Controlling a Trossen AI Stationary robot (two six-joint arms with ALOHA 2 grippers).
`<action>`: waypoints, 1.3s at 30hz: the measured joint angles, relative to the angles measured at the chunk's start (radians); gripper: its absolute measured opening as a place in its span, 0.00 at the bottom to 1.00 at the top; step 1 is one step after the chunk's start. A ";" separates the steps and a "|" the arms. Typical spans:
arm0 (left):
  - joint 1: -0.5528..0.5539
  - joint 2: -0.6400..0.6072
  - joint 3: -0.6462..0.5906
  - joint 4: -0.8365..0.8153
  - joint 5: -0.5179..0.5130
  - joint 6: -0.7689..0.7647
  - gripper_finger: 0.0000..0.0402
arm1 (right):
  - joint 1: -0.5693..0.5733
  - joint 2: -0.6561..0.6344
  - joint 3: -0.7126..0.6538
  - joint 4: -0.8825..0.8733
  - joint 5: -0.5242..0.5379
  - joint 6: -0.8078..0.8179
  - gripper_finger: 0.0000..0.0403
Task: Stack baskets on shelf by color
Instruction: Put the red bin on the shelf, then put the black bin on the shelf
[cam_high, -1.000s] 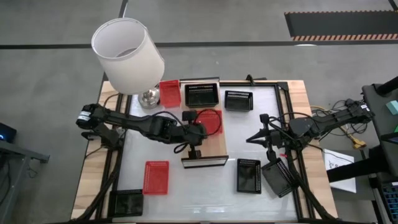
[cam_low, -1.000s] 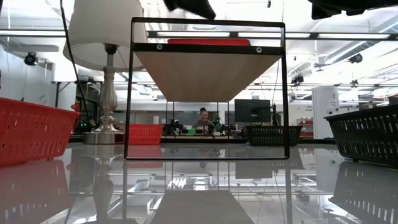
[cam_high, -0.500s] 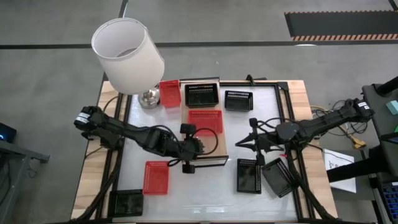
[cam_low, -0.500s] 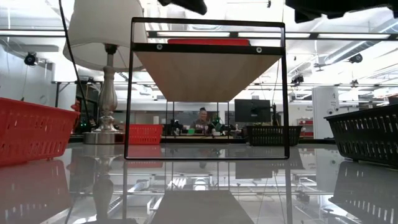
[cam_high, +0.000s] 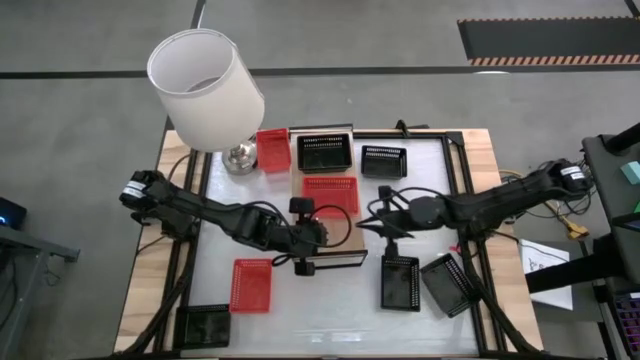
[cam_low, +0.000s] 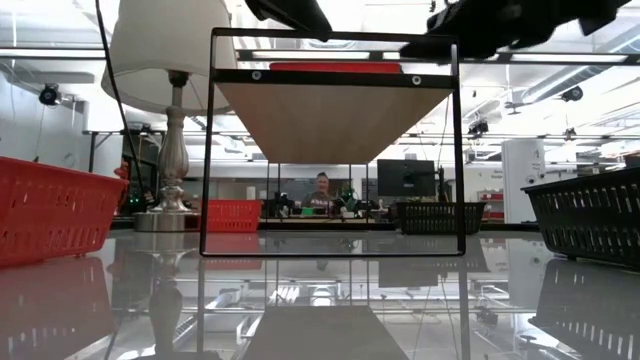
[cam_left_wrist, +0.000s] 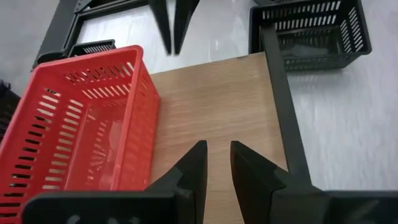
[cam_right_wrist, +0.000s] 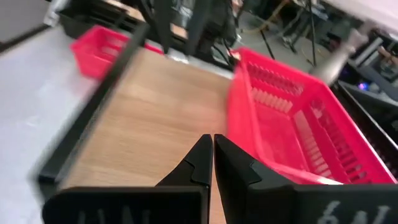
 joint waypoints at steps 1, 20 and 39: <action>0.000 0.000 0.000 -0.001 -0.006 0.000 0.14 | -0.011 0.008 0.001 0.000 0.000 0.000 0.02; 0.047 0.000 -0.033 -0.038 -0.074 0.001 0.14 | -0.078 0.010 0.002 -0.013 -0.016 0.006 0.02; 0.089 -0.002 -0.053 -0.006 -0.071 0.002 0.14 | -0.073 -0.067 0.002 -0.119 -0.017 0.011 0.02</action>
